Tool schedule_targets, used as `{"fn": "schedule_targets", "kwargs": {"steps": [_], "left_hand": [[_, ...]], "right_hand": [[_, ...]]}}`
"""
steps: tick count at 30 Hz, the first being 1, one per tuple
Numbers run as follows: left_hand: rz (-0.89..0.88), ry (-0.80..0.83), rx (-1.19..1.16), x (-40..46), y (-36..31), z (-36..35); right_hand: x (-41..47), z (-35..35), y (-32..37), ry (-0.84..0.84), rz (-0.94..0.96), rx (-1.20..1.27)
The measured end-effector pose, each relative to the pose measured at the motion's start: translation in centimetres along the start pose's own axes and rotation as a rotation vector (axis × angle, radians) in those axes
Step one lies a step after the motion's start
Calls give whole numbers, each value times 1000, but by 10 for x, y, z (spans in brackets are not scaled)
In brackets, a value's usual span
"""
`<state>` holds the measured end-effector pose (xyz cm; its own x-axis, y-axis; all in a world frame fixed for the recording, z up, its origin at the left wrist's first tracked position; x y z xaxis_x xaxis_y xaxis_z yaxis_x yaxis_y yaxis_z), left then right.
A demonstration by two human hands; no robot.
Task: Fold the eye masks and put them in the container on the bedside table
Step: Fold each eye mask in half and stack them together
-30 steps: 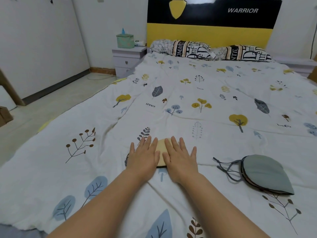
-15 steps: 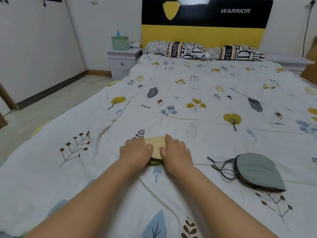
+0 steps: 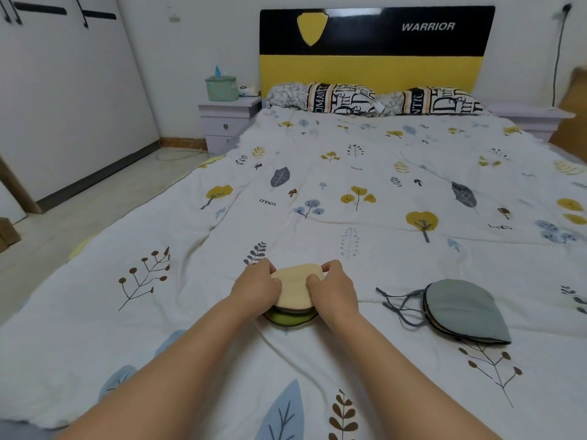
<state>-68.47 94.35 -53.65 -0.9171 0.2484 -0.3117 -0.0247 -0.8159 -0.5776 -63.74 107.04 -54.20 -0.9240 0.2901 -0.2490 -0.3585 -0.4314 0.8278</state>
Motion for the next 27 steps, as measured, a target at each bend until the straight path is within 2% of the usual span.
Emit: {"fn": "schedule_targets", "kwargs": {"steps": [8, 15, 21, 27], "left_hand": [[-129, 19, -157, -19, -45, -10], [-192, 190, -365, -38, -101, -37], [-290, 178, -402, -38, -145, -68], [-348, 170, -361, -33, -176, -106]], "right_hand": [[-31, 40, -14, -168, 13, 174], [-47, 100, -39, -300, 8, 201], [-55, 144, -63, -430, -16, 149], [-54, 177, -90, -480, -86, 96]]}}
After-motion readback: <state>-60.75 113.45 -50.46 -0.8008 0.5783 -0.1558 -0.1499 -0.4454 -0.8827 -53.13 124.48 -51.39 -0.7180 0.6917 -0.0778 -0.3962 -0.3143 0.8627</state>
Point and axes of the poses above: each hand's wrist, its own x-axis towards the middle knuckle, its own z-axis out of the back of the hand, y = z × x, the point moved 1 cm from there along x, towards the middle knuckle, and after that the axes turned 9 degrees about y, right-handed, at the moved point
